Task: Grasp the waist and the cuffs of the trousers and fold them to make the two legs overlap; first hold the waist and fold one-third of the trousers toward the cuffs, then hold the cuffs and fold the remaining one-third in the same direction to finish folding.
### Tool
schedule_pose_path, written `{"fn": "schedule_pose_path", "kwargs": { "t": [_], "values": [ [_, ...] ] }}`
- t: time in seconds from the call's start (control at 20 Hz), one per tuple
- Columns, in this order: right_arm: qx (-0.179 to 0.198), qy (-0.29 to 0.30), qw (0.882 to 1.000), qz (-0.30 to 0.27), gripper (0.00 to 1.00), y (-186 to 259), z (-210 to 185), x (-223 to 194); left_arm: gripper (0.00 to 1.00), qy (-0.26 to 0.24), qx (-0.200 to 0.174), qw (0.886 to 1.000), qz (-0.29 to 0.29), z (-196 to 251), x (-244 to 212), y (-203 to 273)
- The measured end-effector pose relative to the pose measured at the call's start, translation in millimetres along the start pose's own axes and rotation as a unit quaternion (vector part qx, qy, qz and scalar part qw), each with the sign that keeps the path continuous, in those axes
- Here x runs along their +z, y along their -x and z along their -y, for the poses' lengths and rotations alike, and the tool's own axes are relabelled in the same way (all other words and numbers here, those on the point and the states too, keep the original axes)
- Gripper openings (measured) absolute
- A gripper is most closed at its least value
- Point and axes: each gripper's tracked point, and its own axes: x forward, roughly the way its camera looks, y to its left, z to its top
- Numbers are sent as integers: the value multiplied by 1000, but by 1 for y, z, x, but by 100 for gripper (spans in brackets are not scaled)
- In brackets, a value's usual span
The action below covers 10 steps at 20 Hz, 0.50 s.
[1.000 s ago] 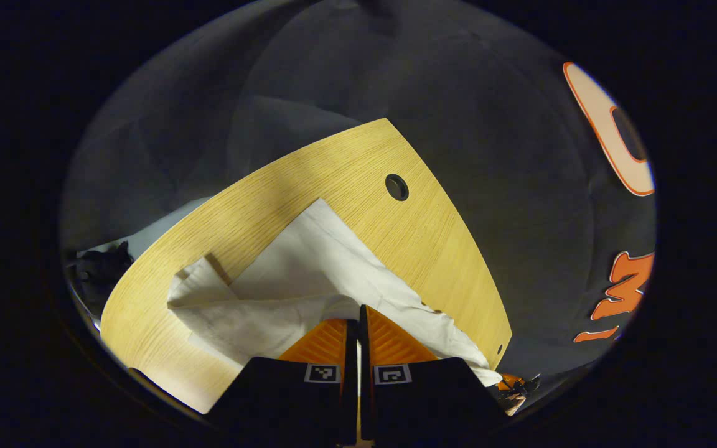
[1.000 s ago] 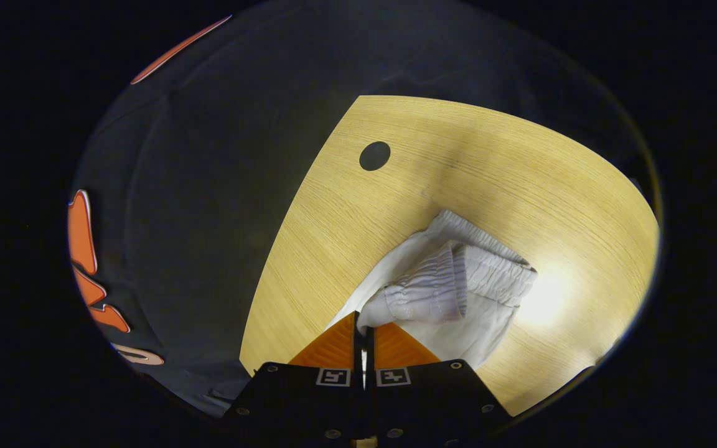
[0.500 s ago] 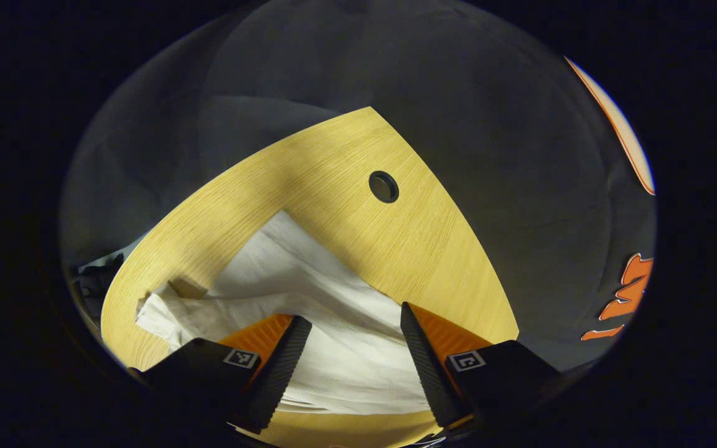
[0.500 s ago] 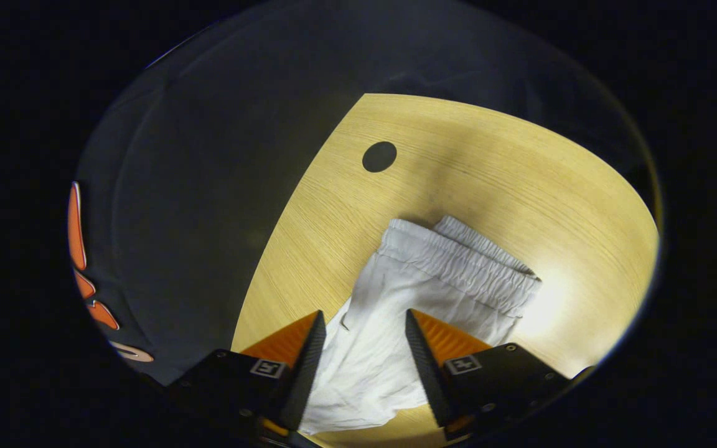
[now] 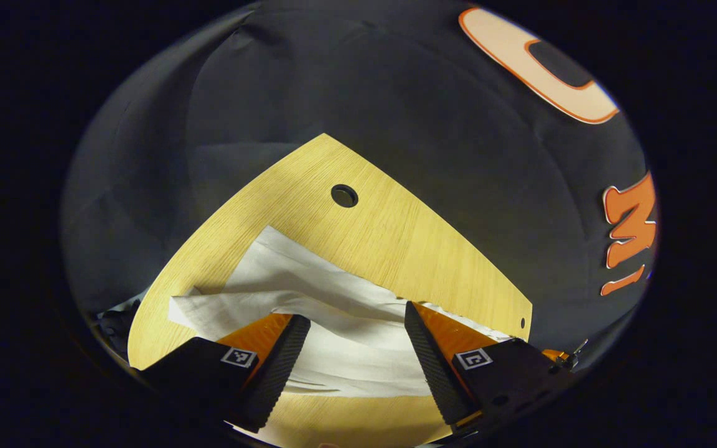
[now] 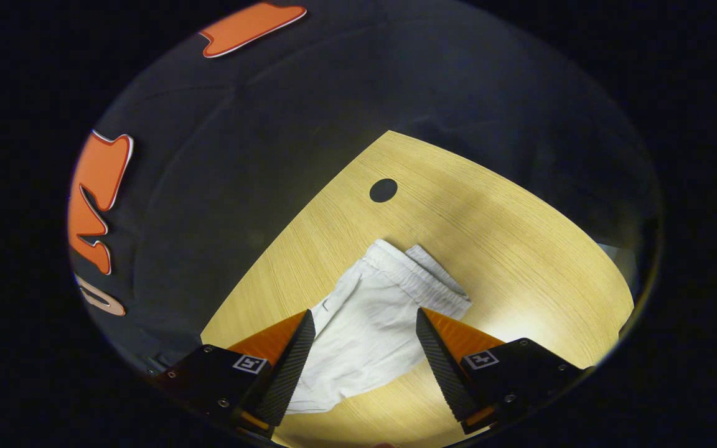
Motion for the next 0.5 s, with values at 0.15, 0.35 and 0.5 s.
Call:
{"fn": "schedule_pose_path", "kwargs": {
  "t": [0.15,0.35,0.5],
  "values": [
    [-3,-10,1000,0,98,4,22,-7,100,-29,-1,999,41,13,-3,28],
    [-14,-35,999,-3,99,-8,58,-11,100,-94,28,987,128,28,3,77],
    [-12,-54,998,-17,99,-23,75,-18,100,-110,31,976,185,46,-2,112]
  ]
}}
